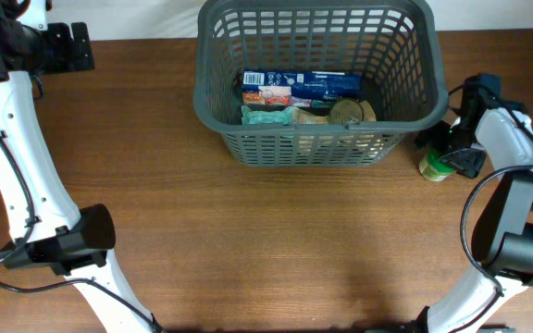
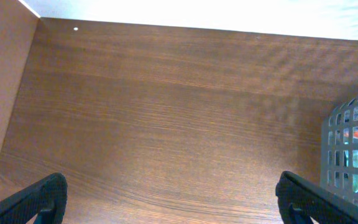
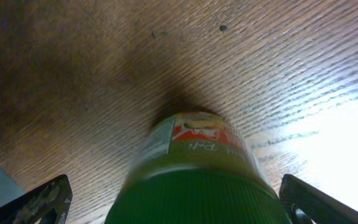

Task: Pack container
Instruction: 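Grasp the green-lidded spice jar with the right gripper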

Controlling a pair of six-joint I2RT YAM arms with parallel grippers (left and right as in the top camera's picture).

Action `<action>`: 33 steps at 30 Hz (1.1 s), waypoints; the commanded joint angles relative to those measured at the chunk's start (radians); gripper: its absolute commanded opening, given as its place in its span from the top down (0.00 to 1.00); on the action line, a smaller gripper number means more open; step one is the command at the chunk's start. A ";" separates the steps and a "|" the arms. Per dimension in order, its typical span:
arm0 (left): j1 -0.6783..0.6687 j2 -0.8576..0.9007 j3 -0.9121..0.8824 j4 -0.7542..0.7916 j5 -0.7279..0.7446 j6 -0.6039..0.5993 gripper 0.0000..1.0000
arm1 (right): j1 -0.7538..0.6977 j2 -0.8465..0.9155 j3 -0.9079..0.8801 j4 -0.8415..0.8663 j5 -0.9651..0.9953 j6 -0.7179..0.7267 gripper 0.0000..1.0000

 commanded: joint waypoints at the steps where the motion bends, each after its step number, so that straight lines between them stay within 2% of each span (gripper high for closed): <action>1: 0.002 0.004 -0.002 -0.001 0.004 -0.010 0.01 | 0.013 -0.002 -0.021 0.029 0.009 0.008 0.03; 5: 0.002 0.004 -0.002 -0.001 0.004 -0.009 0.01 | 0.013 -0.002 -0.021 0.047 0.009 0.013 0.06; 14: 0.002 0.004 -0.002 -0.001 0.004 -0.010 0.01 | 0.013 -0.002 -0.021 0.042 0.009 0.016 0.22; 17: 0.002 0.004 -0.002 -0.001 0.004 -0.010 0.01 | 0.013 -0.002 -0.021 0.038 0.009 0.016 0.37; 25: 0.002 0.004 -0.002 -0.001 0.004 -0.010 0.01 | 0.003 -0.003 -0.008 0.029 0.021 0.015 0.41; 30: 0.002 0.005 -0.002 -0.001 0.004 -0.009 0.01 | -0.055 -0.044 0.134 -0.081 0.048 0.015 0.58; 33: 0.002 0.004 -0.002 -0.001 0.004 -0.010 0.01 | -0.106 -0.094 0.323 -0.201 0.047 0.015 0.62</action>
